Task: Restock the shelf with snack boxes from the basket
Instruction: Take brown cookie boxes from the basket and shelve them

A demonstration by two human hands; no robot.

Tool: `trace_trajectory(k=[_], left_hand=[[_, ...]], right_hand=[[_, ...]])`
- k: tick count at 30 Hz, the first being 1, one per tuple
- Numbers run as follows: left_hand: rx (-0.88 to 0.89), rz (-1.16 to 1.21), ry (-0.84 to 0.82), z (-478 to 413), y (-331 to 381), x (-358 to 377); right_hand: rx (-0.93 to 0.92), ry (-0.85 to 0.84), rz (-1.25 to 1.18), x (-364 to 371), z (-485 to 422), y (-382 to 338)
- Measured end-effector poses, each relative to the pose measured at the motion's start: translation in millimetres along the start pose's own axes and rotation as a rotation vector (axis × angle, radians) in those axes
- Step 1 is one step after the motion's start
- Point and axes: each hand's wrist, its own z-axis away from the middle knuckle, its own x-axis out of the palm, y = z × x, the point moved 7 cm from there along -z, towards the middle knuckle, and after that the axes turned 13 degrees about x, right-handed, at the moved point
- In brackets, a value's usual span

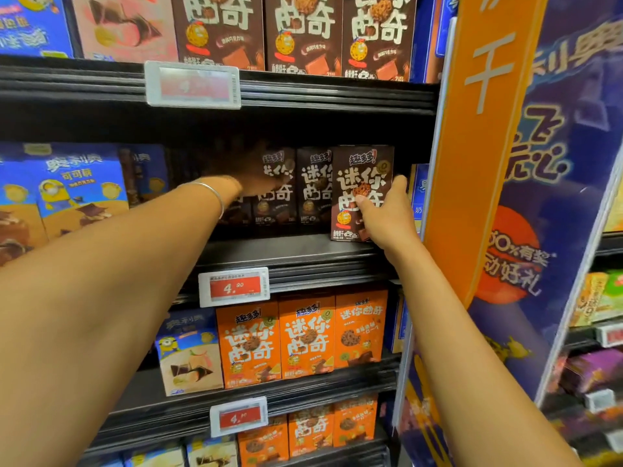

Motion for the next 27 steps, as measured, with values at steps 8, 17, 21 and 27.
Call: trace_trajectory(k=[8, 17, 21, 27], left_hand=[[0.030, -0.111, 0.051, -4, -16, 5], [0.034, -0.233, 0.064, -4, 0, 3], [0.022, -0.255, 0.048, -2, 1, 0], [0.046, -0.264, 0.027, -4, 1, 0]], right_hand=[[0.026, -0.051, 0.017, 15, -13, 0], [0.062, -0.072, 0.052, 37, -32, 2], [0.103, -0.102, 0.086, 47, -41, 4], [0.095, -0.163, 0.072, 61, -48, -1]])
